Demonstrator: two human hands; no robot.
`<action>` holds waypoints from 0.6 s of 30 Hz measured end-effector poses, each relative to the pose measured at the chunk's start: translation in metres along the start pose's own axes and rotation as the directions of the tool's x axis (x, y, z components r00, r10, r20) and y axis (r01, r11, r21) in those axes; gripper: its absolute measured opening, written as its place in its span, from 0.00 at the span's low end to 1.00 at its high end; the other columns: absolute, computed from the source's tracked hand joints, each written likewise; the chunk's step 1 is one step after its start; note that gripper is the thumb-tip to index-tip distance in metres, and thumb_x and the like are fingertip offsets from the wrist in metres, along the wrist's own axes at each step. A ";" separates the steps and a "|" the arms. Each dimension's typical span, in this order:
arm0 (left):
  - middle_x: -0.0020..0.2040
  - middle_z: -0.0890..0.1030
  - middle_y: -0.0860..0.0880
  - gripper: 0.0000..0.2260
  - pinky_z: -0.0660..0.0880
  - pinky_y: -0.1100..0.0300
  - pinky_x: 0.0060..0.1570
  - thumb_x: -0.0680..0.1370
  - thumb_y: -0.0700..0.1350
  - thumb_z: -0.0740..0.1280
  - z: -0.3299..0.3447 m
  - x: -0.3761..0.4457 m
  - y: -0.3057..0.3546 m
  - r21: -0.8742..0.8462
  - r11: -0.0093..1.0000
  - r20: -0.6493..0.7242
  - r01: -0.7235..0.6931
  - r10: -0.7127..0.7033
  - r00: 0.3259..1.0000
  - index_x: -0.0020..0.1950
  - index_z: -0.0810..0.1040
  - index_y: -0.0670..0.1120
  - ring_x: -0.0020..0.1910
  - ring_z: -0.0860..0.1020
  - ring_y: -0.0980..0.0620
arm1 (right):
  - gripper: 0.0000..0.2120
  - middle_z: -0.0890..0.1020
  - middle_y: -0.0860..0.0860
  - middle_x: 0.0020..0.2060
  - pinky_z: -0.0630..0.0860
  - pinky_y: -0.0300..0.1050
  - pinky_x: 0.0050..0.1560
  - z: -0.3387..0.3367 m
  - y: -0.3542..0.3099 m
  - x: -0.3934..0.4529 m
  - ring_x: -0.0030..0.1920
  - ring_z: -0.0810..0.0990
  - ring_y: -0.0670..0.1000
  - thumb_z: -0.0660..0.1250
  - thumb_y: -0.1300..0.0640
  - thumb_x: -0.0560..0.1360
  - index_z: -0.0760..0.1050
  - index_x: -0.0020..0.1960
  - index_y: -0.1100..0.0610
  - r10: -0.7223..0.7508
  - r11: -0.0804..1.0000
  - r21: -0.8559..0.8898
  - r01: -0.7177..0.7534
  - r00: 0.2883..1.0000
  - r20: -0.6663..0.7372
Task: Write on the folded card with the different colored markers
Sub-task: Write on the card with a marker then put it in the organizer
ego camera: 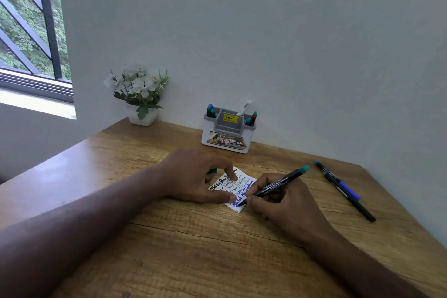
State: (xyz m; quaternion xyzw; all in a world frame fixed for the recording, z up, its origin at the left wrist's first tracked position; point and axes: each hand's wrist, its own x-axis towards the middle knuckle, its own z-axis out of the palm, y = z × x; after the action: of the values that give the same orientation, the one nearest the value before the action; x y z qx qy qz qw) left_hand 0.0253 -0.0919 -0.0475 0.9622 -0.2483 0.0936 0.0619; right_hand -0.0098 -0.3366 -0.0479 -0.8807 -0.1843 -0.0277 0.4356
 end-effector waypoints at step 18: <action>0.40 0.68 0.68 0.28 0.63 0.62 0.35 0.74 0.77 0.63 -0.003 -0.001 0.002 0.011 1.000 0.011 0.004 -0.004 1.000 0.71 0.74 0.67 0.39 0.70 0.66 | 0.02 0.88 0.46 0.39 0.84 0.40 0.41 0.001 0.004 0.003 0.38 0.86 0.44 0.77 0.54 0.72 0.85 0.42 0.49 0.026 1.000 0.011 -0.026 1.000 0.003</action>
State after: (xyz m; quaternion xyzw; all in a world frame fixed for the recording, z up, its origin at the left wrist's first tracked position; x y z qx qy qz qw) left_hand 0.0230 -0.0927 -0.0447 0.9635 -0.2462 0.0894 0.0556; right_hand -0.0054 -0.3372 -0.0504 -0.8805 -0.1737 -0.0198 0.4406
